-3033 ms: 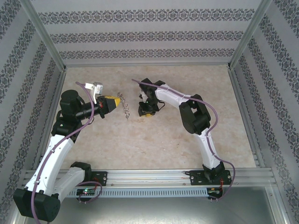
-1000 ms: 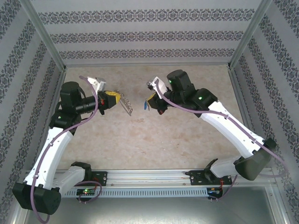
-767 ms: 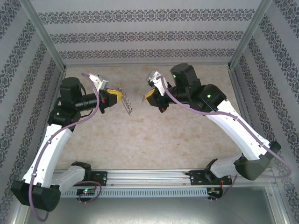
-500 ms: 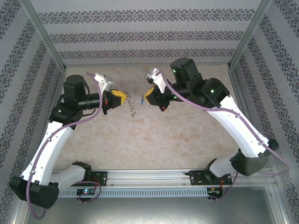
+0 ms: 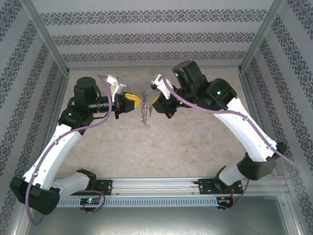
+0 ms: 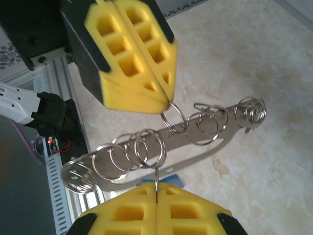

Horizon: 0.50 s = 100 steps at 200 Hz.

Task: Put the keys on the keyring

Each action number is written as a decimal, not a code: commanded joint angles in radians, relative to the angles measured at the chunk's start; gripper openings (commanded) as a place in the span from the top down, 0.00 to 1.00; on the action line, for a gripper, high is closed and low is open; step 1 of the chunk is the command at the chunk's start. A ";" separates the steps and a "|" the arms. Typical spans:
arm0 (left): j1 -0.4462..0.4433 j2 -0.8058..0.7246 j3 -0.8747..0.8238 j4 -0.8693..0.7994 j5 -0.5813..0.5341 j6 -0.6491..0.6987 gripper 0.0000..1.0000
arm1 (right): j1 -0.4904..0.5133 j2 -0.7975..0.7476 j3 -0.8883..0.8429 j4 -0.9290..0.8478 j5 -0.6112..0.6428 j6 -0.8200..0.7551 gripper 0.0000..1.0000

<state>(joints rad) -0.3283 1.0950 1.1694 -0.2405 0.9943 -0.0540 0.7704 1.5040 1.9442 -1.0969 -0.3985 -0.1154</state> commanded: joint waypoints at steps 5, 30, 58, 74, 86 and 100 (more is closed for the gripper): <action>-0.013 -0.002 0.038 0.112 0.057 -0.071 1.00 | 0.013 0.009 0.012 -0.011 0.044 0.050 1.00; -0.013 -0.003 0.028 0.141 0.083 -0.103 1.00 | 0.027 0.003 0.007 0.009 0.049 0.055 1.00; -0.012 -0.009 0.007 0.220 0.105 -0.167 1.00 | 0.029 0.004 0.014 0.023 0.038 0.059 1.00; -0.014 -0.007 0.008 0.254 0.123 -0.204 1.00 | 0.030 0.006 0.016 0.025 0.032 0.059 1.00; -0.014 -0.007 0.006 0.279 0.133 -0.227 1.00 | 0.029 0.004 0.015 0.030 0.028 0.060 1.00; -0.013 -0.008 0.007 0.287 0.142 -0.242 1.00 | 0.029 -0.009 0.004 0.046 0.027 0.062 1.00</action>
<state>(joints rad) -0.3340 1.0950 1.1694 -0.0685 1.0821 -0.2203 0.7902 1.5066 1.9438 -1.0893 -0.3668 -0.0738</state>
